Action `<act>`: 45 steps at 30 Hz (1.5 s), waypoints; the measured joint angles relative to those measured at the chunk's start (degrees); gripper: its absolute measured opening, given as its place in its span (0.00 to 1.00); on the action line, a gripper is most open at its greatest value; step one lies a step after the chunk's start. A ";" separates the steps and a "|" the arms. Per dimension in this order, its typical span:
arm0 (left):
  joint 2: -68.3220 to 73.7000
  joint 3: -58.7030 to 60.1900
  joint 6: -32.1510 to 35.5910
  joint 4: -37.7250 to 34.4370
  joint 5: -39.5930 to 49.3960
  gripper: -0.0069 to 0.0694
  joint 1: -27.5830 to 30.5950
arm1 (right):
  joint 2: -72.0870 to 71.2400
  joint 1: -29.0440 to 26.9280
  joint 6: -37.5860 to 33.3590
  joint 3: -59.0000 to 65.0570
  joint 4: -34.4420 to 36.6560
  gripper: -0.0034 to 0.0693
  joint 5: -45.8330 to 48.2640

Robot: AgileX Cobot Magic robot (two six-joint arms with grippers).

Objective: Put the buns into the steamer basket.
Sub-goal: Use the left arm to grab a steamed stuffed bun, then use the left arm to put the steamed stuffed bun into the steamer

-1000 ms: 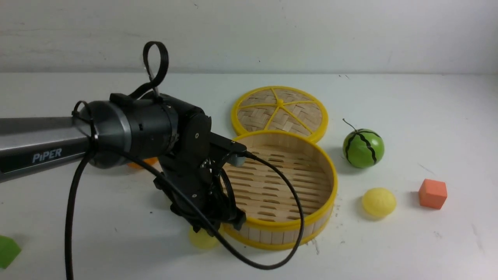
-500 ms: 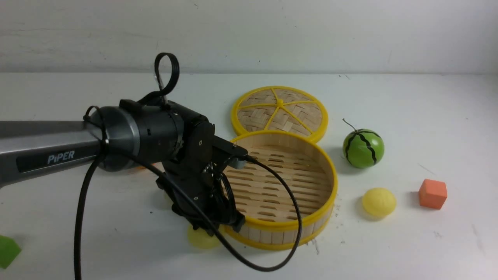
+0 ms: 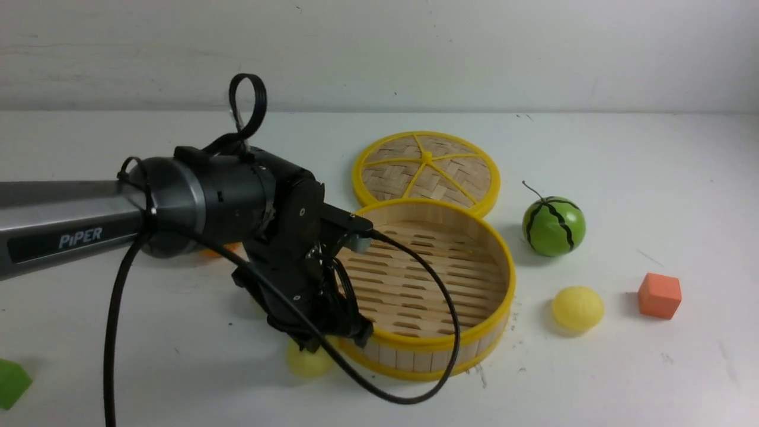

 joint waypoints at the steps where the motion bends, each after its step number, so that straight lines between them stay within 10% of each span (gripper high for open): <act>1: -0.30 0.00 -0.18 0.00 0.18 0.07 0.00 | 0.00 0.00 0.00 0.00 0.00 0.38 0.00; 18: -13.02 -3.45 2.66 -4.37 7.17 0.07 0.00 | 0.00 0.00 0.00 0.00 0.00 0.38 0.00; 45: 13.16 -26.81 9.84 -7.31 11.63 0.19 -3.73 | 0.00 0.00 0.00 0.00 0.00 0.38 0.00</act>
